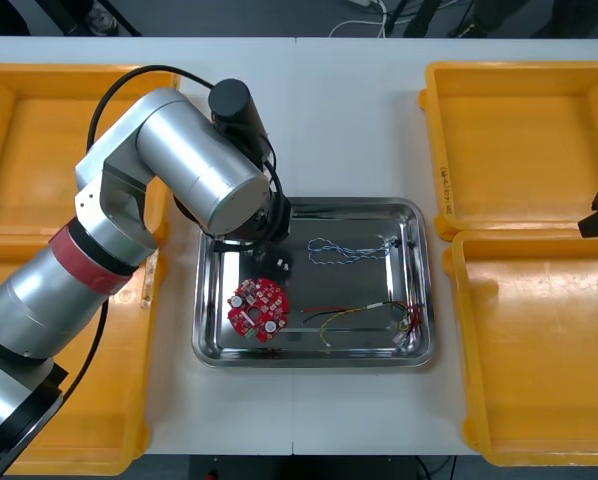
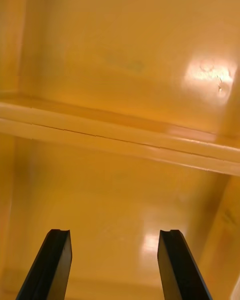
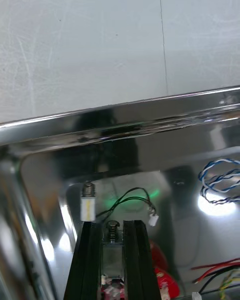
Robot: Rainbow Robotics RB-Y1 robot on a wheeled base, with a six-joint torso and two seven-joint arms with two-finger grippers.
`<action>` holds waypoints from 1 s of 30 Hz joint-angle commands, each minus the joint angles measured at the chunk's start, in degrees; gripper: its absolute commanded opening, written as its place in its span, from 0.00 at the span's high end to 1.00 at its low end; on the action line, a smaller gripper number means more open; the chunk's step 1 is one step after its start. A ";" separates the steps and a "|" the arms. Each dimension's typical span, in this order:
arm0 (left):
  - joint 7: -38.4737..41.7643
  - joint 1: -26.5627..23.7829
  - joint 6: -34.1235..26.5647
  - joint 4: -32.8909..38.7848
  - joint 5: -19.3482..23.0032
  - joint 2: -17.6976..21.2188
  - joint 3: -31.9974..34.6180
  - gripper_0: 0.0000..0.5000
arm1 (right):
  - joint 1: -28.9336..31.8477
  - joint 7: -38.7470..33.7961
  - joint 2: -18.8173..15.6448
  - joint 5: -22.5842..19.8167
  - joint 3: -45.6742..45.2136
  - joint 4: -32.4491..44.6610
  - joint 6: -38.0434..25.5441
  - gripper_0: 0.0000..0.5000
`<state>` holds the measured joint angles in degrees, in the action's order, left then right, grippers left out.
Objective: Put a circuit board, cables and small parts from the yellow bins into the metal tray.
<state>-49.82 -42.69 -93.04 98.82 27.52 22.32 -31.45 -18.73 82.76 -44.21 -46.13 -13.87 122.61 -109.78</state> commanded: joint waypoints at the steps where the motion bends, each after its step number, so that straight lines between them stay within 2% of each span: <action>1: 0.07 0.41 4.27 -1.44 -1.33 -1.22 -2.39 1.00 | 1.86 -6.74 -2.29 -0.01 -1.87 1.76 -0.22 0.00; 7: 0.07 0.50 8.75 -5.48 -2.47 -1.22 -3.36 1.00 | 3.61 -11.66 -2.37 -0.81 -1.87 1.58 -0.22 0.00; 19: 0.69 0.50 9.01 -6.10 -1.77 -1.22 -3.89 0.99 | 5.11 -8.76 -2.37 -1.16 -1.78 -2.64 4.04 0.00; 21: 0.86 0.50 9.10 -6.10 -1.59 -1.22 -3.89 0.85 | 5.02 -8.23 -2.37 -1.24 -1.87 -3.16 4.04 0.00; 25: 1.21 0.50 9.54 -6.10 -1.41 -1.22 -3.97 0.20 | 5.11 -7.00 -2.37 -1.16 -1.87 -5.45 4.04 0.00; 26: 1.21 0.59 9.54 -6.10 -1.41 -1.22 -3.97 0.06 | 5.02 -6.83 -2.37 -1.07 -1.87 -5.89 4.04 0.00; 27: 1.21 0.59 9.54 -6.10 -1.50 -1.22 -3.97 0.00 | 5.11 -6.56 -2.46 -0.81 -1.87 -6.24 4.04 0.00; 30: 1.39 0.68 9.54 -5.92 -1.68 -1.22 -3.97 0.00 | 5.11 -5.60 -2.46 0.25 -1.87 -6.59 4.04 0.00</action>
<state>-48.75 -42.68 -84.17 92.07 25.81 22.30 -34.47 -14.29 73.04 -44.23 -46.88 -13.97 115.92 -106.23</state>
